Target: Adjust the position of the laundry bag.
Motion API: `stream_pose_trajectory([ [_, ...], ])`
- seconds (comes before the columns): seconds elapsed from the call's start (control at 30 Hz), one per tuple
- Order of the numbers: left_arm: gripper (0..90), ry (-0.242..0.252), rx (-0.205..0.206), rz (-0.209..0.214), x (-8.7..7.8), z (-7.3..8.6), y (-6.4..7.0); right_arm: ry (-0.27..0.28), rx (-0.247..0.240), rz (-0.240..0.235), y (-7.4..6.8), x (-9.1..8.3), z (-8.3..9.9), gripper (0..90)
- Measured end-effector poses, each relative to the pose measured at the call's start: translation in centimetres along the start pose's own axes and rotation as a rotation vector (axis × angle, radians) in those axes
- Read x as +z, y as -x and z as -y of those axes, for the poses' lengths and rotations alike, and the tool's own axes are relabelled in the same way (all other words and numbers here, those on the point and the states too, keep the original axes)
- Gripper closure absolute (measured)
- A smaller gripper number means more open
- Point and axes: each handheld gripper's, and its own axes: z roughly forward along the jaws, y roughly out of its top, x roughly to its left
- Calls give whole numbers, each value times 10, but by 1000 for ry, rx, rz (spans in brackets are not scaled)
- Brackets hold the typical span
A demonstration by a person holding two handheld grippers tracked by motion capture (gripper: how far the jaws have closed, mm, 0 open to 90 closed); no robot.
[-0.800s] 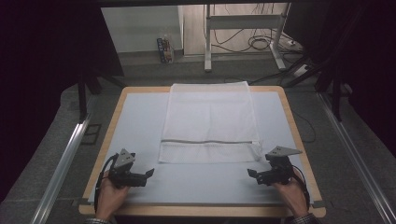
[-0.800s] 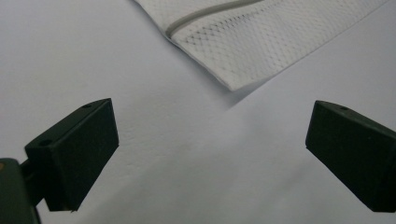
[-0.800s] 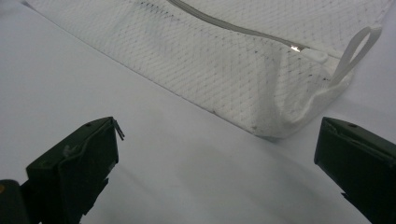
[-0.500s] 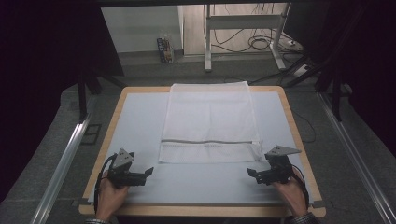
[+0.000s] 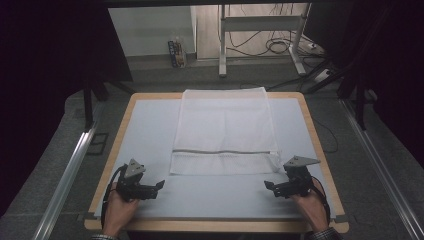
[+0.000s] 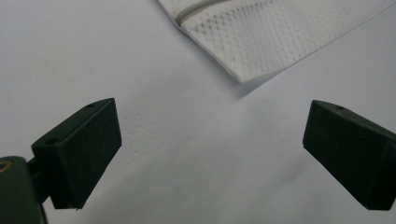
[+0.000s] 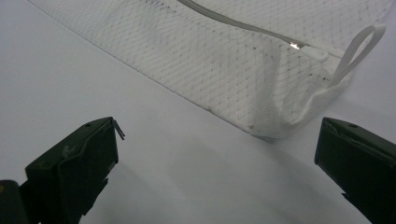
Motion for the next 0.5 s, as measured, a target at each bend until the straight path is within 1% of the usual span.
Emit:
stream_pose_trajectory([
  [0.13,44,1,-4,20,1,-1,0,17,-5,13,-1,0,-1,0],
  [0.23,41,-6,-4,24,2,-2,0,23,-1,24,-2,1,-1,0],
  [0.4,34,-28,-1,35,6,-7,0,15,-8,44,-2,5,-3,0],
  [0.47,31,-38,4,45,9,-11,0,14,-10,47,0,7,-4,0],
  [0.5,26,-33,6,54,11,-12,0,11,-9,54,0,7,-5,0],
])
